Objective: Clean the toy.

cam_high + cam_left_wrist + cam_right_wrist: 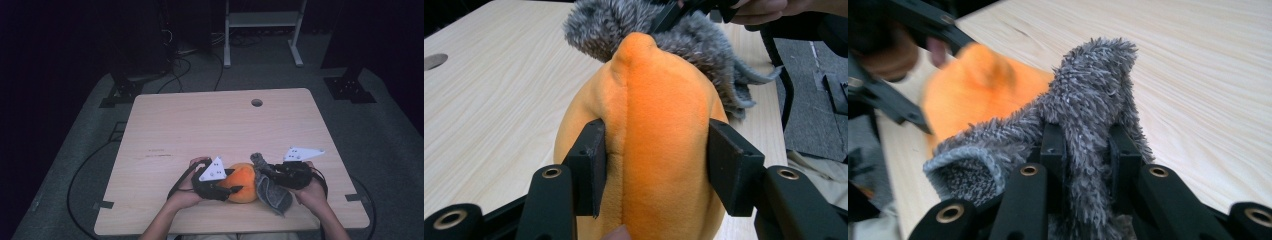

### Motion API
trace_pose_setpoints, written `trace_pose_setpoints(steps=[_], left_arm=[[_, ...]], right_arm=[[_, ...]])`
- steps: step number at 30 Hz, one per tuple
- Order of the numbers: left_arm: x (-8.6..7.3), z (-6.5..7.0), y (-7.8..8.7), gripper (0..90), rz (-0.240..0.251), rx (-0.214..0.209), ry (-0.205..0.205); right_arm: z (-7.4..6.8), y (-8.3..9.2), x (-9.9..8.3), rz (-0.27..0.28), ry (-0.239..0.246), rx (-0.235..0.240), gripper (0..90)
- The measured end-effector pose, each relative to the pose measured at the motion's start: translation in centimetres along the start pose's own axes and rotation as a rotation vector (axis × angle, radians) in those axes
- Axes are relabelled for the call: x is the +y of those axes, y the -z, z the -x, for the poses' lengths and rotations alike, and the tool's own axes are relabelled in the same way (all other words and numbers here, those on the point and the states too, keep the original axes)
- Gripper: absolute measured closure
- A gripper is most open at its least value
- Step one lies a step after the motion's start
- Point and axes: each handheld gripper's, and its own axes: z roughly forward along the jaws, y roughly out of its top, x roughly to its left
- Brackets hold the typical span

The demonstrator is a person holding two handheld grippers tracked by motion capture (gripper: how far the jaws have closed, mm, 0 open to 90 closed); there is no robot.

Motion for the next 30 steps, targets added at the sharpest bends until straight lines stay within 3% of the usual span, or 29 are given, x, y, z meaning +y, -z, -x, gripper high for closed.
trace_pose_setpoints(steps=[4,5,7,8,10,12,14,19,22,23,26,28,30], left_arm=[[0.3,0.1,-0.2,46.3,0.000,0.004,-0.012],[0.4,0.2,-0.5,46.3,0.006,0.003,-0.017],[0.6,0.4,-0.7,46.5,0.004,0.001,-0.025],[0.6,0.4,-0.7,46.4,0.004,0.001,-0.025],[0.9,0.6,-0.9,46.4,-0.003,0.005,-0.044],[1.0,0.7,-0.9,44.5,-0.017,0.004,-0.056],[1.0,0.8,-0.8,41.7,-0.016,0.006,-0.071],[1.3,0.2,0.9,31.1,0.033,0.021,-0.054],[0.8,-0.5,1.6,27.6,0.054,0.013,-0.018],[0.2,-0.9,1.7,26.8,0.060,-0.008,0.011],[-0.4,-1.1,1.2,25.4,0.054,-0.035,0.024],[-1.2,-1.0,-0.3,24.3,0.016,-0.064,0.044],[-1.3,-0.9,-0.8,23.8,0.003,-0.073,0.047]], right_arm=[[-0.3,1.7,1.0,0.055,0.012,0.015,73.5],[-1.5,2.8,2.5,0.097,0.049,0.024,73.4],[-2.7,2.9,3.4,0.116,0.089,0.020,73.2],[-2.7,2.9,3.4,0.116,0.089,0.020,73.2],[-3.9,2.1,4.0,0.099,0.141,-0.005,73.0],[-4.6,0.7,4.0,0.036,0.181,-0.047,73.3],[-4.5,0.3,3.9,0.017,0.177,-0.055,73.4],[-3.1,0.3,3.0,0.002,0.121,-0.046,73.4],[-2.2,0.8,2.3,0.006,0.096,-0.060,73.4],[-1.5,1.1,2.0,0.013,0.073,-0.066,73.4],[-0.7,1.4,1.6,0.027,0.038,-0.059,73.4],[-0.4,1.5,1.4,0.034,0.028,-0.052,73.4],[-0.4,1.5,1.4,0.034,0.027,-0.052,73.4]])
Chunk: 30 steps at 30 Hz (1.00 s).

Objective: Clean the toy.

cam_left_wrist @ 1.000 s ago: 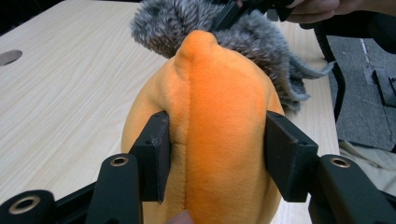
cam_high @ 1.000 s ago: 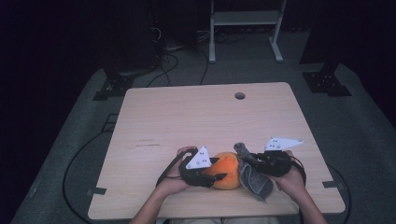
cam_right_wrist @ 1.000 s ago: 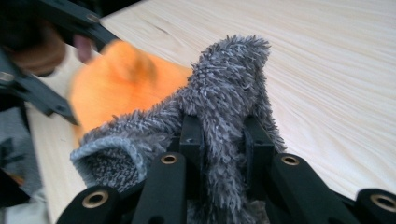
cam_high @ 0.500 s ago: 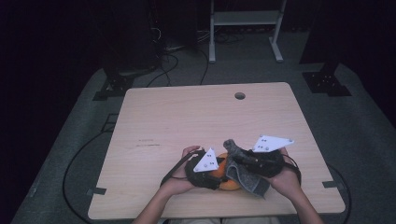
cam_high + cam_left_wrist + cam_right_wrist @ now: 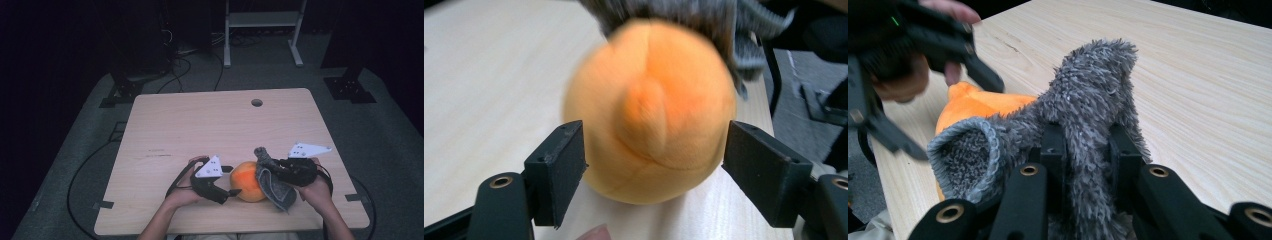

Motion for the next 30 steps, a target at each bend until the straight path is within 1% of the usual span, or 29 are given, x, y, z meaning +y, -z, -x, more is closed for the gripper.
trace_pose_setpoints(steps=[1,2,3,4,5,6,7,8,9,10,11,12,13,14,15,16,17,18,19,20,21,22,23,24,25,26,28,30], left_arm=[[-0.2,0.2,-0.6,20.9,-0.002,0.018,-0.005],[-0.2,0.2,-0.8,20.2,0.004,0.017,0.004],[-0.2,0.2,-0.8,19.3,0.004,0.017,0.004],[-0.2,0.2,-1.1,19.3,0.010,0.031,0.005],[-0.1,0.2,-1.5,14.8,0.002,0.029,0.016],[-0.1,0.2,-1.5,14.2,0.002,0.029,0.016],[-0.1,0.5,-2.0,14.2,-0.001,0.038,0.002],[-0.2,0.8,-2.1,16.7,0.002,0.031,-0.001],[-0.2,0.8,-2.1,23.8,0.002,0.031,-0.001],[-0.2,1.0,-2.2,23.8,0.005,0.041,-0.010],[-0.1,1.1,-2.2,30.0,0.009,0.066,-0.023],[0.0,1.2,-2.0,37.1,0.014,0.076,-0.024],[0.5,1.3,-1.5,43.5,0.019,0.108,-0.044],[0.5,1.3,-1.5,44.7,0.019,0.108,-0.044],[1.2,1.6,-0.7,46.1,0.037,0.129,-0.064],[1.2,1.6,-0.7,46.7,0.037,0.129,-0.064],[1.6,1.7,0.0,46.7,0.041,0.140,-0.080],[1.9,1.7,0.5,46.7,0.041,0.135,-0.082],[2.1,1.6,0.9,46.8,0.010,0.114,-0.074],[2.1,1.6,0.9,46.8,0.010,0.114,-0.074],[1.9,1.6,0.9,46.8,-0.022,0.113,-0.082],[1.8,1.6,0.7,46.7,-0.040,0.115,-0.080],[1.3,1.4,0.2,46.7,-0.054,0.100,-0.065],[1.3,1.4,0.2,46.7,-0.054,0.100,-0.065],[1.3,1.3,0.1,46.7,-0.043,0.098,-0.053],[1.4,1.2,0.1,46.5,-0.045,0.106,-0.043],[1.3,1.1,0.1,46.3,-0.044,0.110,-0.040],[0.9,0.8,0.1,46.1,-0.041,0.111,-0.017]], right_arm=[[0.0,0.0,0.0,0.001,0.003,0.001,73.4],[0.0,0.0,0.0,0.000,0.001,0.001,73.4],[0.0,0.0,0.0,0.000,0.001,0.001,73.4],[0.0,0.0,0.0,-0.001,-0.002,0.001,73.4],[0.1,0.0,0.0,0.004,-0.009,0.007,73.4],[0.1,0.0,0.0,0.004,-0.009,0.007,73.4],[0.0,0.0,0.0,0.002,-0.008,0.008,73.3],[0.0,0.0,0.0,0.001,-0.006,0.007,73.3],[-0.1,0.0,0.0,0.000,-0.003,0.006,73.2],[-0.1,0.0,0.0,0.000,-0.003,0.006,73.2],[-0.1,0.1,0.0,0.000,-0.003,0.003,73.2],[-0.1,0.2,0.0,0.004,-0.004,-0.003,73.2],[-0.1,0.5,0.2,0.019,-0.002,-0.009,73.3],[-0.1,0.5,0.2,0.019,-0.002,-0.009,73.3],[-0.2,1.1,0.8,0.041,0.009,-0.016,73.4],[-0.2,1.1,0.8,0.041,0.009,-0.016,73.4],[-0.3,1.2,1.0,0.049,0.013,-0.016,73.4],[-0.5,1.3,1.2,0.059,0.018,-0.009,73.3],[-0.8,1.1,1.6,0.070,0.018,0.012,73.4],[-0.8,1.1,1.6,0.070,0.018,0.012,73.4],[-1.0,0.9,1.7,0.060,0.024,0.015,73.4],[-1.8,0.4,1.9,0.040,0.057,0.023,73.7],[-2.4,0.2,2.0,0.043,0.064,0.061,73.7],[-3.2,0.0,2.2,0.042,0.085,0.083,73.6],[-3.2,0.0,2.2,0.042,0.085,0.083,73.6],[-4.8,-0.4,2.6,0.045,0.153,0.066,73.6],[-5.0,-0.5,2.7,0.048,0.158,0.065,73.6],[-4.4,-0.7,2.3,0.029,0.162,0.024,73.6]])
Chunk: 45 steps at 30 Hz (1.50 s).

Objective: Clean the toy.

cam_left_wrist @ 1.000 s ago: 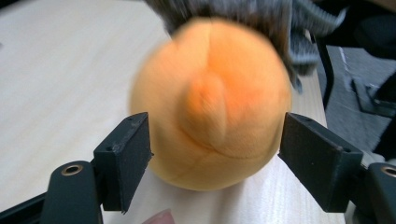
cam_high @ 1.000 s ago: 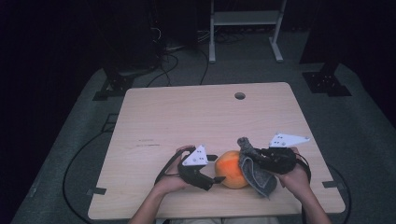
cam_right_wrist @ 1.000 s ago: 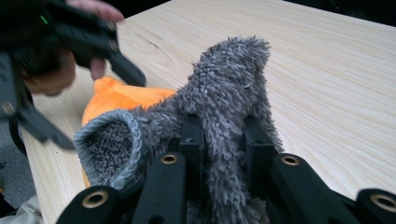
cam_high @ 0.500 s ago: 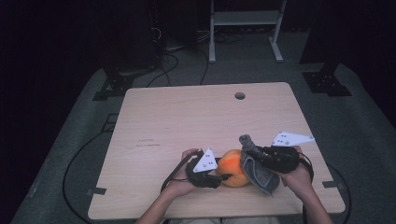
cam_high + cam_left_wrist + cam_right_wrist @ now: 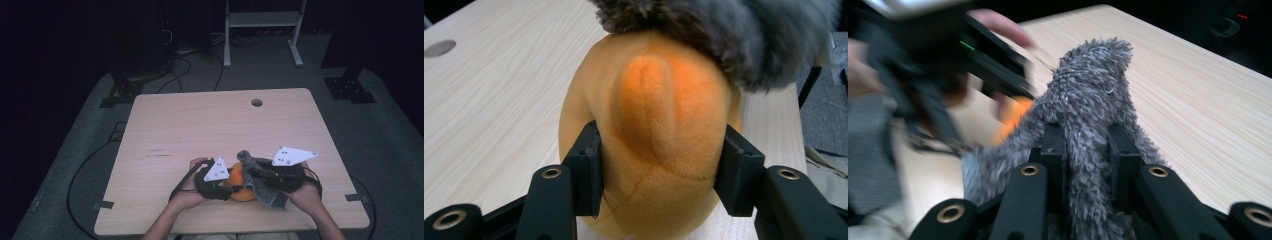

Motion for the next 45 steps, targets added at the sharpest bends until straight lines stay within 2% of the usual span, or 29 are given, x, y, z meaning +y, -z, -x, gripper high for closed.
trace_pose_setpoints(steps=[3,4,5,6,7,9,10,12,13,14,15,16,18,19,21,22,23,24,25,26,28,32,33,35,37,38,41,44,45], left_arm=[[-0.2,-0.3,-0.1,45.5,0.006,-0.007,0.023],[-0.2,-0.4,-0.2,45.5,0.011,-0.007,0.034],[-0.2,-0.5,-0.3,45.2,0.014,-0.007,0.040],[-0.1,-0.6,-0.3,44.9,0.013,-0.005,0.041],[-0.1,-0.6,-0.3,44.6,0.013,-0.003,0.041],[-0.1,-0.8,-0.2,44.2,0.015,-0.003,0.058],[-0.2,-0.9,-0.2,43.9,0.018,-0.006,0.065],[-0.2,-1.1,-0.3,43.7,0.025,-0.006,0.096],[-0.1,-1.3,-0.5,43.2,0.033,-0.006,0.117],[-0.1,-1.3,-0.5,42.9,0.033,-0.006,0.117],[-0.1,-1.3,-0.7,42.9,0.035,-0.005,0.128],[0.0,-1.3,-0.8,42.7,0.031,-0.005,0.134],[0.0,-1.1,-0.8,42.7,0.028,0.002,0.131],[-0.2,-1.1,-0.6,42.7,0.026,0.005,0.131],[-0.3,-1.2,-0.5,42.5,0.024,0.005,0.135],[-0.5,-1.3,-0.4,42.3,0.027,0.005,0.143],[-0.6,-1.5,-0.5,42.0,0.033,0.001,0.159],[-0.6,-1.5,-0.6,42.0,0.037,0.001,0.161],[-0.6,-1.5,-0.6,41.9,0.037,0.001,0.161],[-0.5,-1.6,-0.7,41.9,0.042,0.006,0.168],[-0.6,-1.8,-0.6,41.7,0.043,0.010,0.173],[-0.7,-2.2,-0.5,41.0,0.047,0.026,0.205],[-0.7,-2.2,-0.5,41.0,0.047,0.026,0.205],[-0.7,-2.3,-0.5,41.1,0.040,0.032,0.209],[-0.7,-2.3,-0.5,41.0,0.041,0.030,0.216],[-0.8,-2.3,-0.4,41.0,0.043,0.029,0.222],[-0.9,-2.4,-0.3,39.8,0.048,0.024,0.213],[-1.0,-2.5,-0.2,39.1,0.054,0.025,0.221],[-1.0,-2.6,-0.3,39.1,0.057,0.027,0.229]], right_arm=[[1.6,0.2,-1.6,-0.014,-0.032,-0.064,73.5],[1.6,0.2,-1.6,-0.014,-0.032,-0.064,73.5],[2.3,0.3,-2.2,-0.021,-0.050,-0.084,73.5],[3.8,0.9,-3.5,-0.029,-0.114,-0.102,73.6],[4.2,1.1,-3.8,-0.044,-0.115,-0.121,73.7],[4.5,1.3,-4.0,-0.056,-0.118,-0.132,73.8],[4.9,2.1,-4.2,-0.037,-0.148,-0.107,73.8],[4.8,2.5,-4.0,-0.022,-0.148,-0.089,73.8],[3.8,2.9,-3.1,0.021,-0.122,-0.030,73.8],[3.8,2.9,-3.1,0.021,-0.122,-0.030,73.8],[3.2,2.9,-2.5,0.040,-0.099,0.003,73.7],[1.7,2.4,-1.4,0.045,-0.044,0.038,73.4],[1.2,2.0,-1.1,0.036,-0.016,0.041,73.3],[0.8,1.0,-1.1,0.003,0.014,0.016,73.3],[0.9,0.7,-1.4,-0.005,0.014,0.004,73.3],[1.5,0.3,-2.2,-0.016,0.000,-0.020,73.3],[3.0,0.2,-3.6,-0.010,-0.065,-0.023,73.4],[3.4,0.3,-3.9,-0.014,-0.084,-0.033,73.4],[3.4,0.3,-3.9,-0.014,-0.084,-0.033,73.4],[4.2,0.6,-4.5,-0.036,-0.102,-0.082,73.8],[4.4,1.0,-4.5,-0.031,-0.105,-0.105,74.0],[2.9,1.1,-3.3,0.047,-0.053,-0.070,73.9],[2.9,1.1,-3.3,0.047,-0.053,-0.070,73.9],[1.7,0.2,-3.0,0.042,-0.003,-0.035,73.7],[1.7,0.0,-3.1,0.035,0.005,-0.037,73.6],[2.2,-0.1,-3.4,0.037,-0.013,-0.034,73.5],[4.5,0.0,-5.1,-0.021,-0.110,-0.114,73.4],[5.0,0.2,-5.8,-0.061,-0.118,-0.151,73.6],[5.0,0.3,-5.7,-0.049,-0.121,-0.143,73.6]])
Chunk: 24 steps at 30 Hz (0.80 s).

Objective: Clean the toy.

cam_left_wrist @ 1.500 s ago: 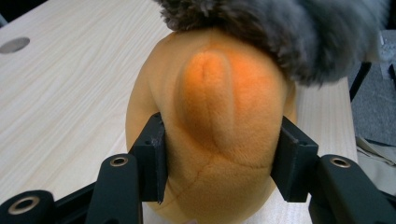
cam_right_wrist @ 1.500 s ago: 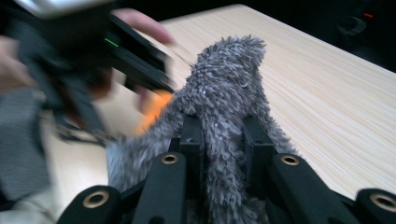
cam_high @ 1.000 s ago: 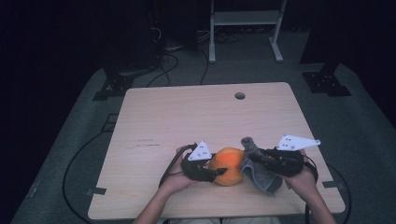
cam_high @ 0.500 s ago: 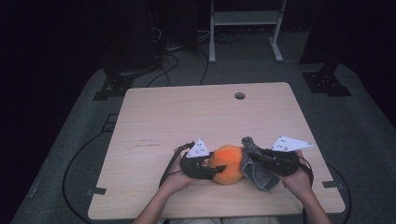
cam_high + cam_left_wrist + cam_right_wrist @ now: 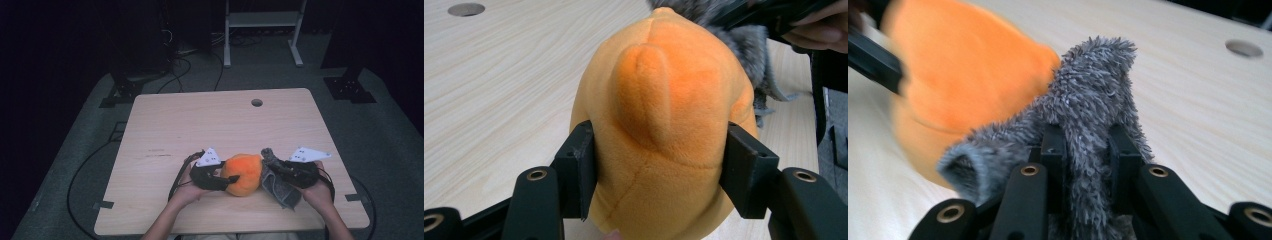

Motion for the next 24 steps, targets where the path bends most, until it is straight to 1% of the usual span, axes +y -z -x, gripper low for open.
trace_pose_setpoints(steps=[1,2,3,4,5,6,7,8,9,10,11,12,13,14,15,16,17,18,19,20,21,22,23,24], left_arm=[[0.0,0.0,-0.1,39.1,0.003,0.002,0.002],[0.1,0.1,-0.2,39.1,0.004,0.005,0.003],[0.1,0.1,-0.2,39.1,0.004,0.005,0.003],[0.2,0.4,-0.4,39.1,0.005,0.009,0.000],[0.2,0.5,-0.4,38.8,0.005,0.007,-0.010],[0.2,0.5,-0.4,37.4,0.005,0.007,-0.010],[0.2,0.5,-0.4,37.4,0.002,-0.002,-0.024],[0.1,0.6,-0.3,30.6,0.002,-0.034,-0.035],[0.1,0.6,-0.3,30.5,0.002,-0.034,-0.035],[0.0,0.7,-0.3,31.5,0.010,-0.039,-0.046],[0.0,0.7,-0.3,33.1,0.010,-0.039,-0.046],[0.0,0.7,-0.4,33.1,0.008,-0.036,-0.047],[0.1,0.9,-0.5,36.8,0.007,-0.024,-0.057],[0.1,0.9,-0.5,37.3,0.007,-0.024,-0.057],[0.1,0.9,-0.5,37.3,0.005,-0.015,-0.058],[0.2,1.1,-0.6,38.7,0.009,-0.002,-0.056],[0.2,1.1,-0.6,39.0,0.009,-0.002,-0.056],[0.2,1.3,-0.8,39.0,0.010,0.002,-0.062],[0.2,1.5,-0.9,39.7,0.014,0.003,-0.066],[0.2,1.7,-1.0,39.7,0.013,0.004,-0.078],[0.3,2.2,-1.1,39.9,0.010,0.009,-0.106],[0.3,2.5,-1.1,40.7,0.003,0.016,-0.134],[0.3,2.7,-1.1,40.7,0.001,0.020,-0.145],[0.2,2.8,-1.0,40.9,-0.001,0.023,-0.148]], right_arm=[[-0.3,0.4,0.5,0.034,-0.001,0.015,73.7],[-1.1,0.9,1.5,0.081,0.022,0.055,73.6],[-1.1,0.9,1.5,0.081,0.022,0.055,73.6],[-2.3,1.2,2.4,0.107,0.070,0.088,73.4],[-2.8,1.0,2.7,0.100,0.092,0.093,73.4],[-3.1,0.7,2.7,0.085,0.113,0.090,73.3],[-3.1,0.7,2.7,0.085,0.113,0.090,73.3],[-3.0,0.1,2.2,0.064,0.110,0.084,73.2],[-3.0,0.1,2.2,0.064,0.110,0.084,73.2],[-2.4,-0.1,1.6,0.063,0.081,0.088,73.2],[-2.4,-0.1,1.6,0.063,0.081,0.088,73.2],[-2.0,-0.1,1.5,0.057,0.073,0.077,73.1],[-1.5,0.1,1.3,0.037,0.065,0.040,73.4],[-1.5,0.1,1.3,0.037,0.065,0.040,73.4],[-1.4,0.2,1.3,0.030,0.061,0.028,73.5],[-1.8,0.8,1.8,0.055,0.063,0.052,73.7],[-1.8,0.8,1.8,0.055,0.063,0.052,73.7],[-2.2,0.9,2.1,0.069,0.075,0.072,73.7],[-4.0,1.2,3.3,0.113,0.124,0.153,73.7],[-4.0,1.2,3.3,0.113,0.124,0.153,73.7],[-4.6,1.2,3.7,0.117,0.142,0.169,73.7],[-5.9,0.9,4.4,0.105,0.193,0.170,73.6],[-5.9,0.9,4.4,0.105,0.193,0.170,73.6],[-6.1,0.8,4.4,0.096,0.203,0.162,73.6]])
